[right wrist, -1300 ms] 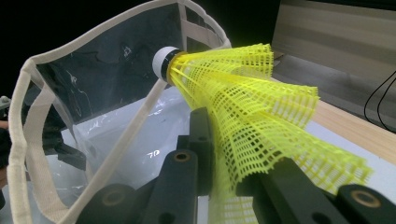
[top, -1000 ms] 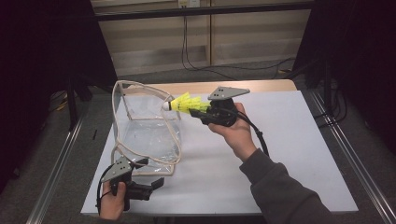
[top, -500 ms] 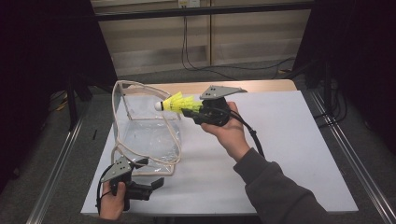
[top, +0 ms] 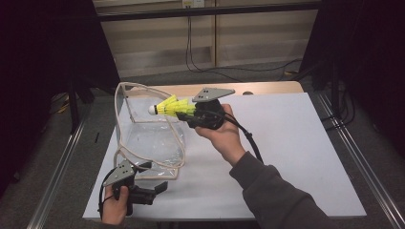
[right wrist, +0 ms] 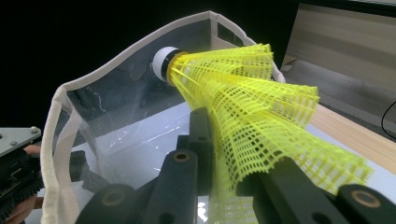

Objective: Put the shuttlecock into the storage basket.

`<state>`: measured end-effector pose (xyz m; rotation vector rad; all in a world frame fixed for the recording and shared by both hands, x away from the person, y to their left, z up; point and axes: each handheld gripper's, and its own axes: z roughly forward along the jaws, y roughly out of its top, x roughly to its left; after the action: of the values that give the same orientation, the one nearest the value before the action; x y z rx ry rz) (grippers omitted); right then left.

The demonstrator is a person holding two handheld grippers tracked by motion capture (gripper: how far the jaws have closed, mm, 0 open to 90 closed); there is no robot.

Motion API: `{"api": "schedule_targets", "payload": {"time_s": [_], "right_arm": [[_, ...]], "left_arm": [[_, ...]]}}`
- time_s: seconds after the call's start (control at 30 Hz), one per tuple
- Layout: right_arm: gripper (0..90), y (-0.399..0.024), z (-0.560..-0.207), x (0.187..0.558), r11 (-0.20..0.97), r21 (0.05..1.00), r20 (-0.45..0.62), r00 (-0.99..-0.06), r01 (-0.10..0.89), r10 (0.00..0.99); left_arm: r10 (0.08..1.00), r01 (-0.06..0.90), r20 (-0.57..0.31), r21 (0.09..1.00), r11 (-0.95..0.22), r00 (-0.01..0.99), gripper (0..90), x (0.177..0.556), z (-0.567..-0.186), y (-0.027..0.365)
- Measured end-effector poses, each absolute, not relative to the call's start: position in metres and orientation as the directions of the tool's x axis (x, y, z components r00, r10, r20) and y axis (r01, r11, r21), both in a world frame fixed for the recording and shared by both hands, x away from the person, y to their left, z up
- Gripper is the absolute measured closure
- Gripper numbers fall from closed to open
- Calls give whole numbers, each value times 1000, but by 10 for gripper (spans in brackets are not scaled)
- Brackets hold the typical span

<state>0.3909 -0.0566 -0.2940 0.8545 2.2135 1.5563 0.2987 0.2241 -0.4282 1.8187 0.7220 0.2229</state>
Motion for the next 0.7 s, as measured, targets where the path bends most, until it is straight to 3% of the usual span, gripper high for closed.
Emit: {"api": "schedule_targets", "payload": {"time_s": [0.7], "right_arm": [[825, -35, -298, 395, 252, 917, 90, -774, 310, 626]], "left_arm": [[568, 362, -191, 910, -204, 801, 19, 299, -428, 225]]}}
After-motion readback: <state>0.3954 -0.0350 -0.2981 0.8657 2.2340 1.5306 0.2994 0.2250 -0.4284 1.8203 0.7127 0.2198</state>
